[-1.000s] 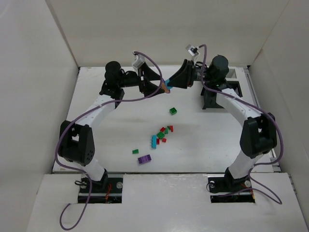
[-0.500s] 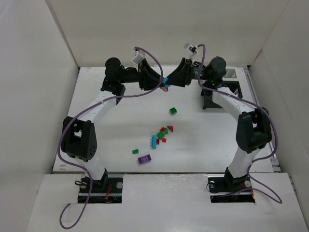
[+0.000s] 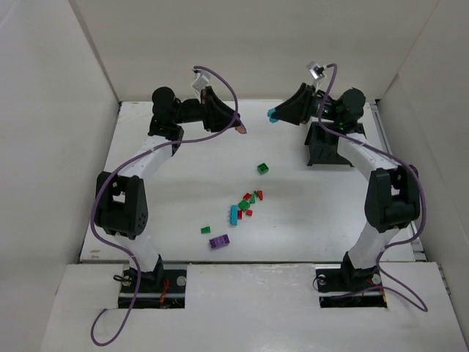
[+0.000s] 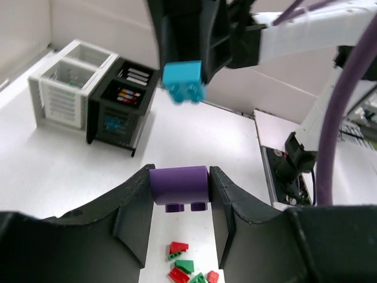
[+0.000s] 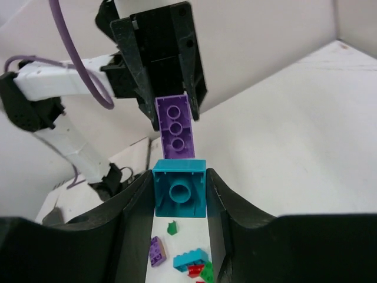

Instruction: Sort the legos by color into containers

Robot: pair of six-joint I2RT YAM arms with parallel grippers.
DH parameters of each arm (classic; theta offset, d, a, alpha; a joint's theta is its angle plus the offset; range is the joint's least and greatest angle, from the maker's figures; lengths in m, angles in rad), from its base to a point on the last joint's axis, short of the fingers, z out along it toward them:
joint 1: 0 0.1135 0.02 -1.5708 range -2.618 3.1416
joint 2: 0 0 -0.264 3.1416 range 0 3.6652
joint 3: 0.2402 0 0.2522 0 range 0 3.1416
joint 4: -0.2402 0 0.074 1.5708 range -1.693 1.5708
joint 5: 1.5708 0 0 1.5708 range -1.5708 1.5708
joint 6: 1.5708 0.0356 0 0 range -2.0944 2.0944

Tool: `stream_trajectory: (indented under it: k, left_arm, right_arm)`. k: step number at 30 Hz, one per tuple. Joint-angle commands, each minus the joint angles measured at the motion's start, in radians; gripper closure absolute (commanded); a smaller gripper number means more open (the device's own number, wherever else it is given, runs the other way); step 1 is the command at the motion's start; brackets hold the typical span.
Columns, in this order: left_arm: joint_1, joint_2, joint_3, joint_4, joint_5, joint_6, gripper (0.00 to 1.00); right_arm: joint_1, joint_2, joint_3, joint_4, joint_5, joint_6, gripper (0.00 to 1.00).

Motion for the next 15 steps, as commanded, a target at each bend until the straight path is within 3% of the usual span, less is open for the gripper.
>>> stream_trajectory:
  k: [1, 4, 6, 8, 9, 10, 11, 13, 15]
  left_arm:
    - [0.021, -0.006, 0.055, -0.142, -0.059, 0.088, 1.0]
    - [0.021, -0.017, 0.102, -0.37, -0.218, 0.246, 1.0]
    - [0.004, -0.038, 0.176, -0.606, -0.469, 0.386, 1.0]
    - [-0.034, -0.038, 0.225, -0.738, -0.686, 0.46, 1.0]
    - [-0.059, -0.038, 0.234, -0.778, -0.749, 0.48, 1.0]
    - [-0.059, -0.047, 0.234, -0.779, -0.772, 0.48, 1.0]
    - [-0.059, -0.047, 0.219, -0.757, -0.753, 0.459, 1.0]
    - [-0.048, -0.047, 0.219, -0.733, -0.699, 0.431, 1.0]
    - [-0.039, -0.026, 0.219, -0.733, -0.699, 0.419, 1.0]
  right_arm:
    - [-0.068, -0.089, -0.035, -0.089, 0.047, -0.112, 0.88]
    - [-0.131, -0.121, -0.059, -0.274, 0.12, -0.203, 0.88]
    - [-0.142, -0.158, -0.059, -0.563, 0.258, -0.377, 0.88]
    - [-0.127, -0.179, 0.042, -0.875, 0.507, -0.652, 0.88]
    - [-0.102, -0.179, 0.079, -1.101, 0.679, -0.696, 0.88]
    - [-0.056, -0.179, 0.136, -1.179, 1.004, -0.718, 0.88]
    - [-0.047, -0.17, 0.157, -1.238, 1.118, -0.718, 0.88]
    - [-0.047, -0.137, 0.173, -1.336, 1.26, -0.718, 0.89]
    - [-0.058, -0.126, 0.164, -1.347, 1.27, -0.679, 0.89]
